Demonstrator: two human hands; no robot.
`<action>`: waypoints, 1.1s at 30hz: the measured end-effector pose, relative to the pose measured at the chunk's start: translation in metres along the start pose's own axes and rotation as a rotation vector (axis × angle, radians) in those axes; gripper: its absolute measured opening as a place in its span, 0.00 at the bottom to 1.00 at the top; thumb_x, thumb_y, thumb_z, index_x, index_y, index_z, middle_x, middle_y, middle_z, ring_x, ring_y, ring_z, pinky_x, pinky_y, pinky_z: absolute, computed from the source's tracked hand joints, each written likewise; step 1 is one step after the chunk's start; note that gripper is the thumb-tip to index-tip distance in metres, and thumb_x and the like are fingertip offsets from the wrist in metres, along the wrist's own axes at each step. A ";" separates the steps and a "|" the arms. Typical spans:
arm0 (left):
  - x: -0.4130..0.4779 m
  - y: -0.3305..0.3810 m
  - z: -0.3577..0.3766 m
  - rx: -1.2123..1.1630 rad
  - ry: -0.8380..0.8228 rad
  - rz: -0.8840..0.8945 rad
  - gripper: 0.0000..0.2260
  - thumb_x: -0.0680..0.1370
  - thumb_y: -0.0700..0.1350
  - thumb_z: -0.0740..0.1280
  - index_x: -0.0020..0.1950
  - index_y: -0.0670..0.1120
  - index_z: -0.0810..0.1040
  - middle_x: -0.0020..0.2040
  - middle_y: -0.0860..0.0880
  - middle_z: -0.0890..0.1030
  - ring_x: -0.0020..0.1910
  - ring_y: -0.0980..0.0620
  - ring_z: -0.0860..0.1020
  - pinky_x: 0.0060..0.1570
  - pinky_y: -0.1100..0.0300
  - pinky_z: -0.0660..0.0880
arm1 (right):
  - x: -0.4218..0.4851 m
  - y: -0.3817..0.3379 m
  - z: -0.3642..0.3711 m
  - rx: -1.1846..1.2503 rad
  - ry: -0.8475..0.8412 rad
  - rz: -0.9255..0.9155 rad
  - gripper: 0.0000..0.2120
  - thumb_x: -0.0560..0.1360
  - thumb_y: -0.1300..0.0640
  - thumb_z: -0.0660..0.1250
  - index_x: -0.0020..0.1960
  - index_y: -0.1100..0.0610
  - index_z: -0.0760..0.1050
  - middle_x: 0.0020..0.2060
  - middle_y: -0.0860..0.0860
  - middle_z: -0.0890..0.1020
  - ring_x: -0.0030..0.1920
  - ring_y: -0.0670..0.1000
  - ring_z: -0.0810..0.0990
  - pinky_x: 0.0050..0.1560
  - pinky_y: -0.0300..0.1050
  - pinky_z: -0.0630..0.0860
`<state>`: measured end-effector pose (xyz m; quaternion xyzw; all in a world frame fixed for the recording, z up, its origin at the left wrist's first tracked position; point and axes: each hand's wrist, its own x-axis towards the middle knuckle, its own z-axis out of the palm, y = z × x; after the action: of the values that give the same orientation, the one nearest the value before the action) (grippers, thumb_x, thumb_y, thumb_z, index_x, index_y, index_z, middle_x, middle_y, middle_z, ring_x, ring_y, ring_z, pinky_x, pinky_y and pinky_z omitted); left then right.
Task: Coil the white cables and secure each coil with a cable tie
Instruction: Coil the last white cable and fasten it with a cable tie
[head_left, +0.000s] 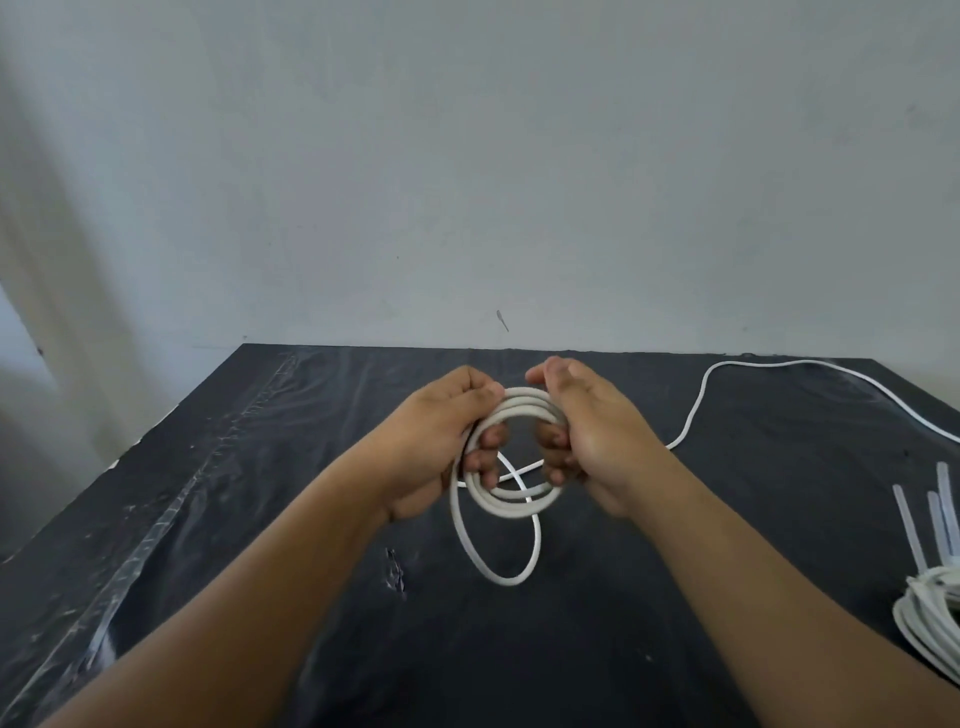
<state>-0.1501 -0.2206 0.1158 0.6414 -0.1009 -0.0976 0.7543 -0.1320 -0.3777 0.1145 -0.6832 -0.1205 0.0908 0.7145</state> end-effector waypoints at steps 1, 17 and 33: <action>-0.001 0.000 -0.001 -0.038 -0.030 -0.037 0.06 0.81 0.41 0.56 0.51 0.41 0.70 0.29 0.45 0.70 0.24 0.51 0.65 0.31 0.55 0.73 | 0.002 0.001 0.000 -0.051 0.034 -0.036 0.13 0.82 0.48 0.54 0.52 0.56 0.71 0.24 0.46 0.67 0.22 0.44 0.65 0.26 0.41 0.66; 0.019 0.001 0.008 -0.030 -0.003 -0.067 0.16 0.82 0.53 0.55 0.41 0.44 0.71 0.27 0.53 0.61 0.23 0.56 0.58 0.36 0.57 0.67 | 0.031 0.012 -0.017 0.228 0.073 -0.086 0.31 0.74 0.32 0.49 0.68 0.51 0.63 0.37 0.55 0.79 0.38 0.54 0.78 0.48 0.49 0.75; 0.012 0.055 -0.055 -0.261 0.105 0.174 0.16 0.82 0.54 0.54 0.39 0.46 0.68 0.25 0.54 0.60 0.21 0.57 0.59 0.30 0.61 0.72 | 0.028 0.087 -0.028 -0.604 -0.093 -0.055 0.26 0.70 0.30 0.59 0.30 0.53 0.70 0.23 0.46 0.67 0.25 0.47 0.65 0.31 0.43 0.66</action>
<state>-0.1221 -0.1630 0.1616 0.5312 -0.1031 -0.0104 0.8409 -0.0938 -0.3921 0.0281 -0.8563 -0.1930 0.0626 0.4750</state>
